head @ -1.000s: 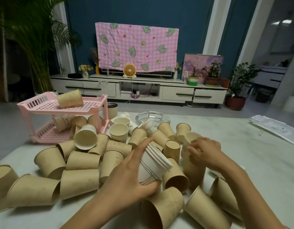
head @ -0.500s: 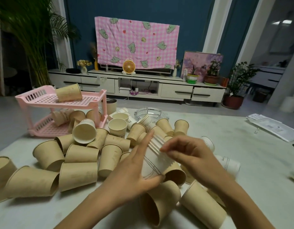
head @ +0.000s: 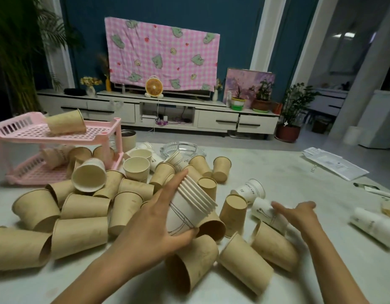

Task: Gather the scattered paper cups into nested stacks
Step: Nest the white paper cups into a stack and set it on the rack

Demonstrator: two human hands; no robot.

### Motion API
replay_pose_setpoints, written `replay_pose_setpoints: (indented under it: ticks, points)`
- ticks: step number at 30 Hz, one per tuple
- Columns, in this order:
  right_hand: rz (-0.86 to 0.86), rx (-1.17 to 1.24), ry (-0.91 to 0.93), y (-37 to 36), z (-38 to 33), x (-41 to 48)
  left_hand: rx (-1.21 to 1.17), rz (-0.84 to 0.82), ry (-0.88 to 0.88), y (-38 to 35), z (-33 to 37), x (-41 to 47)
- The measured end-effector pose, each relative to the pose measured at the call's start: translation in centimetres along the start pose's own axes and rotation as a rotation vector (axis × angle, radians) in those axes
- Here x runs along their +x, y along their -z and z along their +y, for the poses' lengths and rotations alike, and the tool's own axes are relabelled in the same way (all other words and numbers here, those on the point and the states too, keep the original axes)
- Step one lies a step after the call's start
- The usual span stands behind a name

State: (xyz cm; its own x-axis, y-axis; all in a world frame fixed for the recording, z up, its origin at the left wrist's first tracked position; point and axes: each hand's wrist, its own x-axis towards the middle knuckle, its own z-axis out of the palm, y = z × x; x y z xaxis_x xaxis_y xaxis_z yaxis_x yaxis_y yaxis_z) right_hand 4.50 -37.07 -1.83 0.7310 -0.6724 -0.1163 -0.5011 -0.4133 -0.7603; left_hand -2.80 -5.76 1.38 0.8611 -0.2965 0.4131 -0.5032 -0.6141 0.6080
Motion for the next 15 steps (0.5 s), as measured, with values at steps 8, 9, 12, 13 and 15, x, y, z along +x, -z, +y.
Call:
replay_pose_setpoints:
  ticks: [8,9,12,13,15]
  points:
    - [0.146,0.466,0.458,2.8,-4.3,-4.9,0.003,0.014,-0.002,0.0,-0.2,-0.3]
    - [0.005,0.575,0.529,3.1,-5.4,-6.9,0.003,0.017,-0.001,0.1,-0.2,-0.2]
    - [-0.368,0.664,0.691,2.5,-7.1,-12.0,-0.008,0.027,-0.003,0.0,-0.4,-0.2]
    - [-0.432,0.648,0.727,1.8,-7.2,-13.1,-0.003,0.025,-0.007,-0.1,-0.4,-0.2]
    - [-0.495,0.595,0.801,0.3,-7.0,-15.0,0.027,0.007,-0.017,-0.3,-0.4,-0.4]
